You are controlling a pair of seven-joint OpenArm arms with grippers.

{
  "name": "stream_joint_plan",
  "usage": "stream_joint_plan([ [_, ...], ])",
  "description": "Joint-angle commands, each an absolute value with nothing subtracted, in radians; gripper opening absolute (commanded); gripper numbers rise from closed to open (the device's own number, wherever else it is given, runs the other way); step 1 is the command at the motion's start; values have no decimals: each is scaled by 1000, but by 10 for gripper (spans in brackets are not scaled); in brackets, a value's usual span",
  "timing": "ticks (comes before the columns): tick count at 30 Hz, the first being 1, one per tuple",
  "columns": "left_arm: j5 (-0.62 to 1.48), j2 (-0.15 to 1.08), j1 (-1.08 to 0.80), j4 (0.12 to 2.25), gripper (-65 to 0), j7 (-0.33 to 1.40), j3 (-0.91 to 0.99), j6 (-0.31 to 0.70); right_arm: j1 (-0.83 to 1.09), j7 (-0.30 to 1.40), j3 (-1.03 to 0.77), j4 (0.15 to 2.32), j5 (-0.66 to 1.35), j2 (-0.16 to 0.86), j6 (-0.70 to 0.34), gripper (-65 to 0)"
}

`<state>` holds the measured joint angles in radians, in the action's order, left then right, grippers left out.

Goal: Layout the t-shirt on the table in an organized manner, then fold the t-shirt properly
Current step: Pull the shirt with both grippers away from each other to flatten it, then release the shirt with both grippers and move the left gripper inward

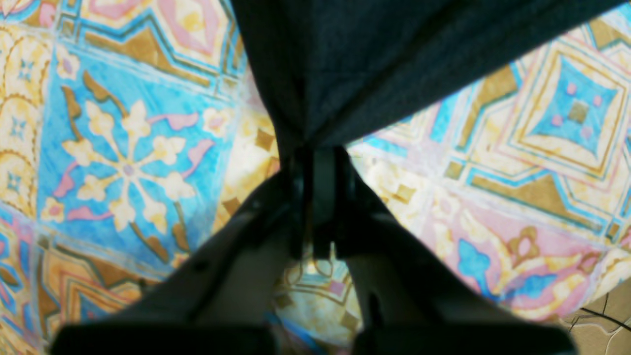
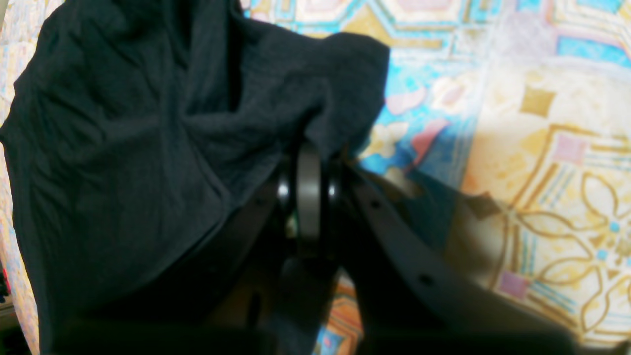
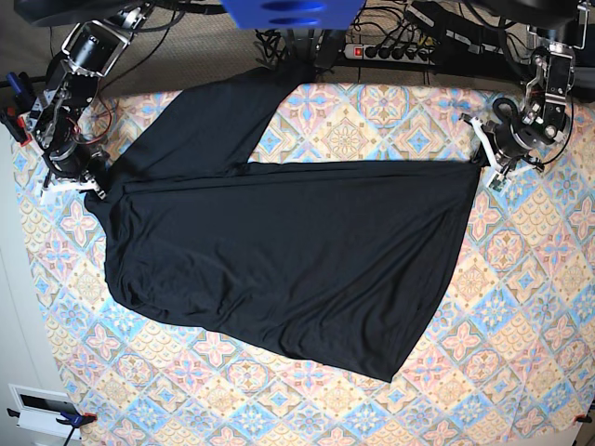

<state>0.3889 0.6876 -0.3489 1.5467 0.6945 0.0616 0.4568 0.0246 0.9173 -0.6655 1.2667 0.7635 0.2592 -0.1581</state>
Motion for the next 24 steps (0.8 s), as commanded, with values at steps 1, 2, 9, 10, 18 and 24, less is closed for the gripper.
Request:
stream_joint_plan([
  [1, 354, 702, -383, 1537, -650, 808, 56, 472, 19, 908, -670, 1274, 739, 291, -148, -650],
  [2, 354, 702, -383, 1537, -650, 808, 56, 472, 19, 908, -670, 1274, 739, 291, -148, -650],
  [9, 361, 684, -378, 1537, -649, 808, 64, 473, 19, 908, -670, 1283, 740, 291, -148, -648],
  [10, 361, 677, -378, 1537, -635, 808, 65, 473, 21, 908, -670, 1285, 740, 291, -148, -644],
  [18, 364, 671, -377, 1538, -444, 808, 65, 473, 27, 914, -668, 1323, 745, 291, -148, -496],
  [24, 374, 671, -340, 1598, -388, 811, 67, 473, 28, 915, -668, 1426, 743, 291, -148, -441],
])
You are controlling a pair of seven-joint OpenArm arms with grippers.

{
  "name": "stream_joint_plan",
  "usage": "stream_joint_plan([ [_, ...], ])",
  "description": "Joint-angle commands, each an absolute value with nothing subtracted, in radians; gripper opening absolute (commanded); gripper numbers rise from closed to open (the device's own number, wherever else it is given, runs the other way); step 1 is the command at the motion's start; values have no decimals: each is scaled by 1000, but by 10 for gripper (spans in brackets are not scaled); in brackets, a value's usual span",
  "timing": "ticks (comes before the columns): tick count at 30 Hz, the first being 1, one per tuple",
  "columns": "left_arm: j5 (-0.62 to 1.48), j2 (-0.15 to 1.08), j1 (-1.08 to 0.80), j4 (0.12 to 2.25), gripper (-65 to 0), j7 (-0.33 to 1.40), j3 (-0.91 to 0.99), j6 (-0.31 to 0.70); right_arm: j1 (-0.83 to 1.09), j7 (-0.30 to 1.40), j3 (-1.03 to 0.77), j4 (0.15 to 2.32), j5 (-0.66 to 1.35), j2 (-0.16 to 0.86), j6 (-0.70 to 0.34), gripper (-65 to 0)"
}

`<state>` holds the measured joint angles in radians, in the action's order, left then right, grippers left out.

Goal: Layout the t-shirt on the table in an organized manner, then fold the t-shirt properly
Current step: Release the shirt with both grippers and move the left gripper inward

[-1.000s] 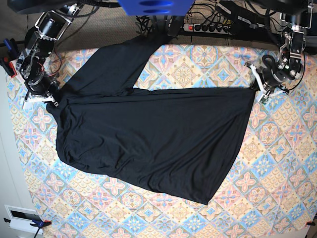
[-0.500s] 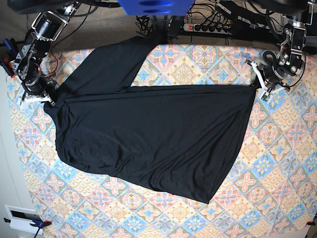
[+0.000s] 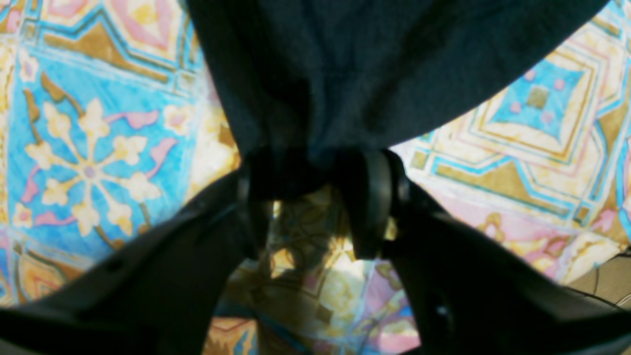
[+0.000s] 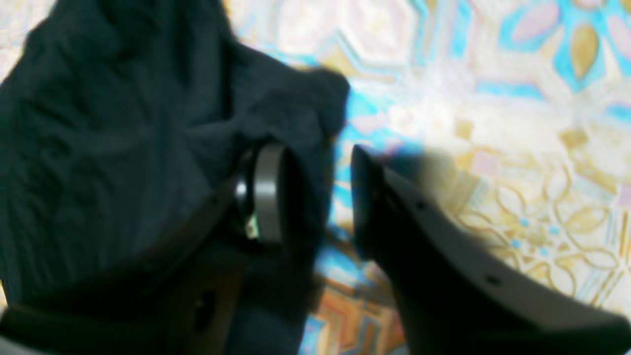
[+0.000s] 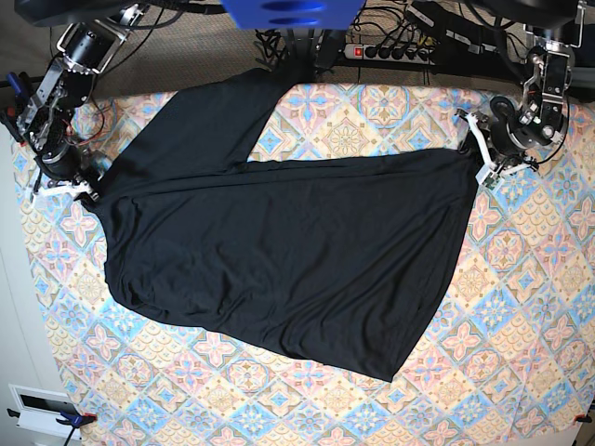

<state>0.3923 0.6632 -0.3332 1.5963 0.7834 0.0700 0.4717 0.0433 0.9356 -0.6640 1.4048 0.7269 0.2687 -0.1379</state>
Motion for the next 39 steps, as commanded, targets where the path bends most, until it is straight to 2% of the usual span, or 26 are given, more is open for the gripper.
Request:
stream_joint_plan([
  [1, 390, 671, -341, 1624, -388, 814, 67, 473, 28, 915, -668, 1443, 743, 291, -148, -439],
  [9, 469, 679, -343, 1741, -388, 817, 67, 473, 31, 915, -670, 1477, 743, 292, -148, -438],
  [16, 469, 704, -344, 1751, -388, 817, 67, 473, 76, 912, -677, 1477, 742, 295, -148, -438],
  [21, 469, 710, -357, 1807, -387, 817, 116, 473, 93, 914, -774, 1478, 742, 295, -148, -437],
  [25, 469, 694, -378, 1883, -387, 817, 196, 513, 111, 914, -860, 1478, 746, 295, -148, -437],
  [29, 469, 671, -378, 1926, -387, 817, 196, 535, 124, 912, -908, 1478, 746, 295, -148, -437],
  [36, 438, 661, -272, 1903, -387, 826, -22, 533, 171, 914, -917, 1477, 750, 294, -150, -439],
  [39, 418, 654, -189, 1891, -387, 912, -124, 533, 191, 914, -917, 1474, 750, 292, -150, -439],
])
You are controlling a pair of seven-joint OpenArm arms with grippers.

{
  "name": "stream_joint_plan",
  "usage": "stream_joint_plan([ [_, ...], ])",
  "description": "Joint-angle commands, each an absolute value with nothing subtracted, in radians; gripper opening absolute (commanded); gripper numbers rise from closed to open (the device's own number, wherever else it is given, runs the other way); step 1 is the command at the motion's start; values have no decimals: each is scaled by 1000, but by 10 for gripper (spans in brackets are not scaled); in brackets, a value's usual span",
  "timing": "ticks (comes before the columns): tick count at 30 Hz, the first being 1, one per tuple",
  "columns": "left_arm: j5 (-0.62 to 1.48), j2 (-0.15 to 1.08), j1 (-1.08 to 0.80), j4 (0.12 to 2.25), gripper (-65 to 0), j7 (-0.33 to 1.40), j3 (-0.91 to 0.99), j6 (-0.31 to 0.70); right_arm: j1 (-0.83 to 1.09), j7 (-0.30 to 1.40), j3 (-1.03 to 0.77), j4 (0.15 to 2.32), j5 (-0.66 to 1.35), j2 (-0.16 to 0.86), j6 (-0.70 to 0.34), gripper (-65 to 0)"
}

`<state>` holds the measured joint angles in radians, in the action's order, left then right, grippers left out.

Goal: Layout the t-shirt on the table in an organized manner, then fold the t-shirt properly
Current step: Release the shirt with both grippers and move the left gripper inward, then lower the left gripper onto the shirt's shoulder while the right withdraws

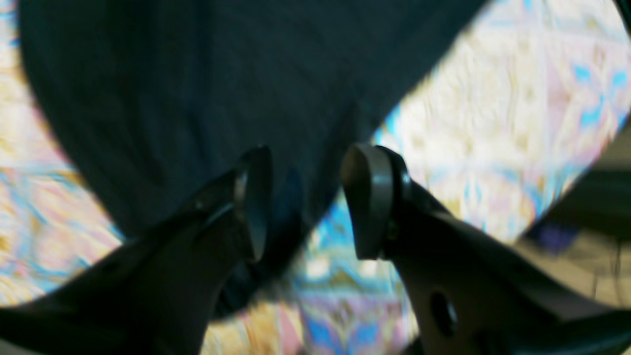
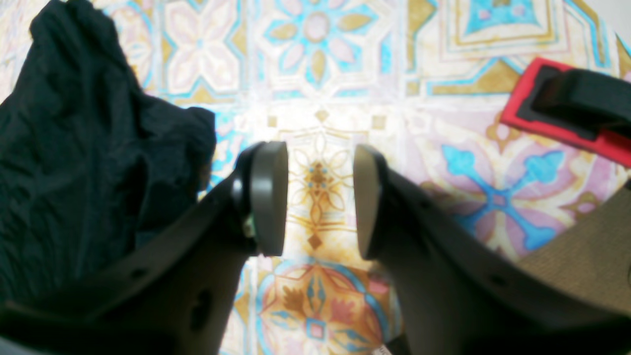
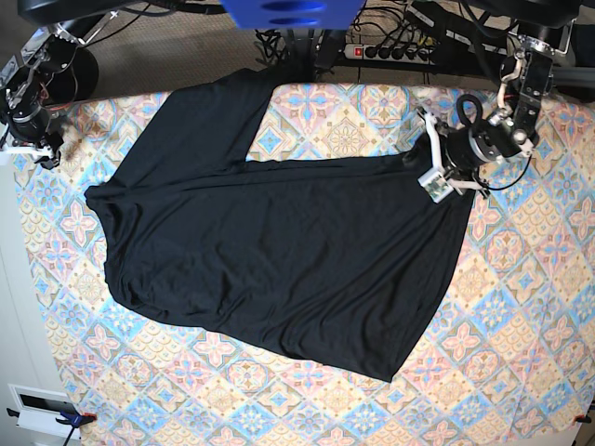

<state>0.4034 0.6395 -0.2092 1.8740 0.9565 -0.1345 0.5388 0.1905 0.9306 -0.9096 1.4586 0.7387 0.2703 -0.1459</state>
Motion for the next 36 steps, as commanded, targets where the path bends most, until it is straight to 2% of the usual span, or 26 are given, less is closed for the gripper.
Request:
stream_joint_plan([
  [1, 420, 650, -168, 1893, -387, 931, -156, 533, 200, 911, -917, 1474, 750, 291, -150, -438],
  [7, 420, 644, -113, 1894, -387, 944, -222, 533, 269, 909, -963, 1477, 748, 289, -151, -437],
  [13, 420, 630, -107, 1894, -387, 941, -222, 533, 344, 909, -955, 1477, 742, 294, -266, -440],
  [20, 417, 619, -90, 1891, -387, 941, -222, 533, 407, 909, -796, 1472, 740, 380, -458, -441],
  [26, 417, 622, -94, 1891, -387, 941, -222, 533, 435, 865, -638, 1415, 733, 472, -685, -441],
  [31, 417, 622, -108, 1891, -387, 941, -216, 533, 456, 811, -507, 1400, 664, 530, -698, -441],
  [36, 417, 622, -119, 1891, -387, 941, -216, 533, 496, 809, -453, 1400, 630, 532, -698, -441],
])
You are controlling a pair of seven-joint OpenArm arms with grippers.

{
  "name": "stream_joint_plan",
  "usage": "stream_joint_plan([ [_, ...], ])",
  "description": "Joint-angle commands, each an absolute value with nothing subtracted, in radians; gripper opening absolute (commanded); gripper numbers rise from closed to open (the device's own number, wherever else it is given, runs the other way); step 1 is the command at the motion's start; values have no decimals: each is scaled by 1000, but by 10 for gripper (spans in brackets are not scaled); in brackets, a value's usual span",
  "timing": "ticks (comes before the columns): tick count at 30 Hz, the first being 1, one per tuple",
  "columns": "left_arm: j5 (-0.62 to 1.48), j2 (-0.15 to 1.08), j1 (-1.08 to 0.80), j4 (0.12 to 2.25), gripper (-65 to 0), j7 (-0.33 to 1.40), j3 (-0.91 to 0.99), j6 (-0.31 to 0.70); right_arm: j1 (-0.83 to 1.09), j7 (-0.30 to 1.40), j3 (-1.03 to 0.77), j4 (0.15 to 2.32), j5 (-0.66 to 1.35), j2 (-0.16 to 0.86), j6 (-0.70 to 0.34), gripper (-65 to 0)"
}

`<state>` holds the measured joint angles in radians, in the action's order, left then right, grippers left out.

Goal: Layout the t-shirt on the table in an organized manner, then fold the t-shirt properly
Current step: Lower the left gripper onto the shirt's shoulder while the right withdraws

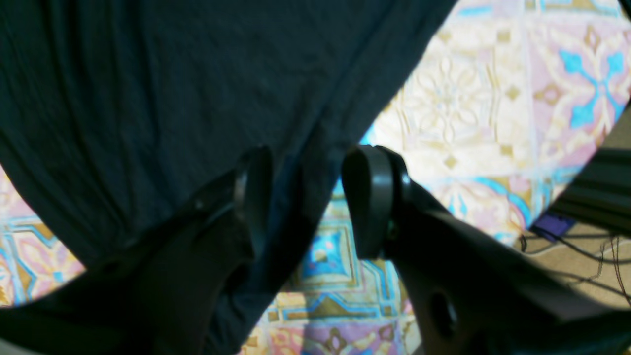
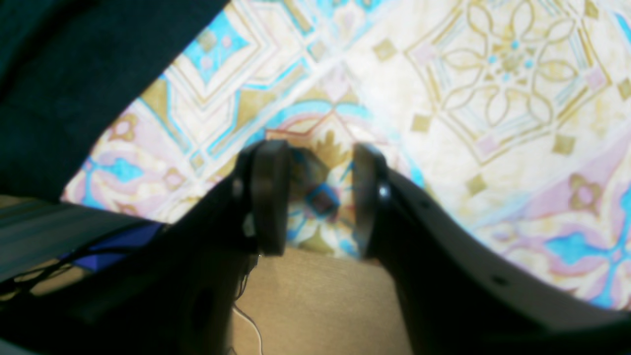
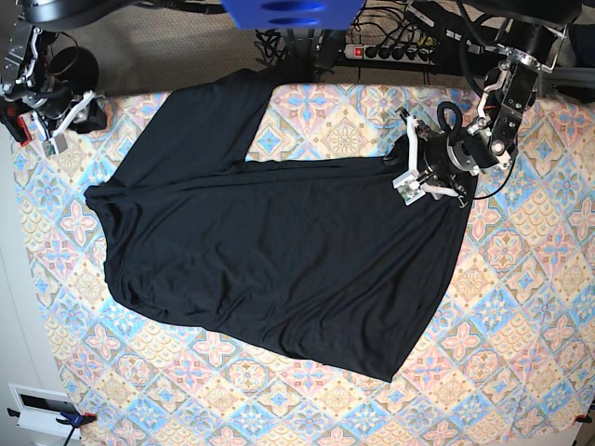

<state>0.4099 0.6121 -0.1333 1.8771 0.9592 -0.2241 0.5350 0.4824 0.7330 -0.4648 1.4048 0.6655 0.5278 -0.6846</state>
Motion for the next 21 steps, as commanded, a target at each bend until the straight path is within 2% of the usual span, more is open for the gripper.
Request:
stream_joint_plan([
  [1, 417, 622, -119, 1891, -387, 941, -216, 533, 501, 809, -427, 1400, 622, 532, -698, -441],
  [5, 417, 622, -119, 1891, -387, 941, -216, 533, 526, 806, -351, 1400, 579, 533, -698, -441],
  [11, 417, 622, -114, 1891, -387, 941, -216, 533, 524, 812, -334, 1406, 581, 533, -698, -441],
  [21, 417, 621, -114, 1891, -387, 941, -216, 533, 562, 835, -291, 1414, 835, 530, -698, -441],
])
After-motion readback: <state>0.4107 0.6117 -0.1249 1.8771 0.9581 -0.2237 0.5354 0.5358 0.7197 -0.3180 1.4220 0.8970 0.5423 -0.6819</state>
